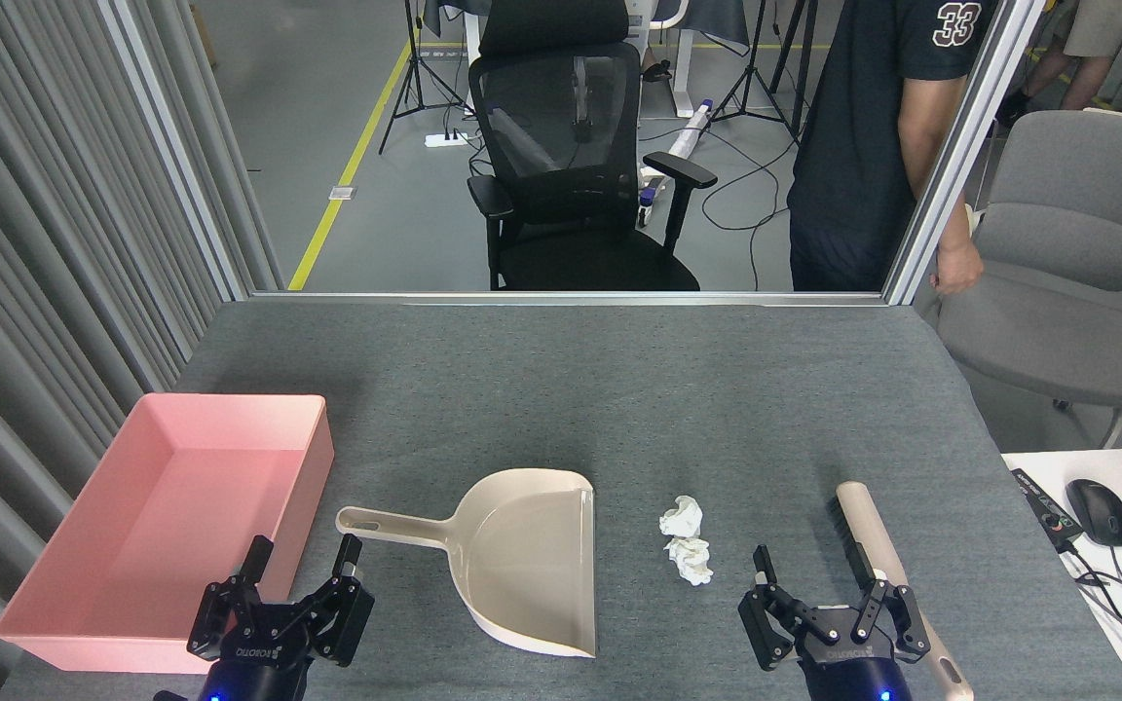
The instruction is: Sweep and dump garbage into bin
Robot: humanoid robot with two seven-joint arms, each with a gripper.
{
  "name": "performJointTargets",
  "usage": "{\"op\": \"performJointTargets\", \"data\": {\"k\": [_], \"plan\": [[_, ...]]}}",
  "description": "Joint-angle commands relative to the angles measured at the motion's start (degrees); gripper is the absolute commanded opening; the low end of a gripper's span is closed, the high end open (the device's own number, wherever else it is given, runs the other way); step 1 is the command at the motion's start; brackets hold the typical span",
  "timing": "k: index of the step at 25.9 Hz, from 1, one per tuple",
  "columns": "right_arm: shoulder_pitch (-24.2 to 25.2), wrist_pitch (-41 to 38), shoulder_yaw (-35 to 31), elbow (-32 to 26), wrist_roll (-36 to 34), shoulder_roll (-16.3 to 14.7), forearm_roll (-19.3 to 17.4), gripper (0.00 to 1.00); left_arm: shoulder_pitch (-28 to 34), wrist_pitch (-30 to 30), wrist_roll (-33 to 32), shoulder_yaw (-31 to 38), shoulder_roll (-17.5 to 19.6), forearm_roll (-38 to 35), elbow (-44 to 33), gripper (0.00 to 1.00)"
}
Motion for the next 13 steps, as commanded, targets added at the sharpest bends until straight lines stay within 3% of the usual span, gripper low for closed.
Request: {"op": "performJointTargets", "data": {"k": [1, 13], "plan": [[-0.20, -0.07, 0.00, 0.00, 0.01, -0.03, 0.00, 0.99, -0.22, -0.08, -0.98, 0.02, 0.15, 0.03, -0.12, 1.00], [-0.47, -0.07, 0.18, -0.09, 0.18, 0.32, 0.00, 0.99, -0.39, -0.17, -1.16, 0.01, 1.21, -0.24, -0.12, 1.00]]}}
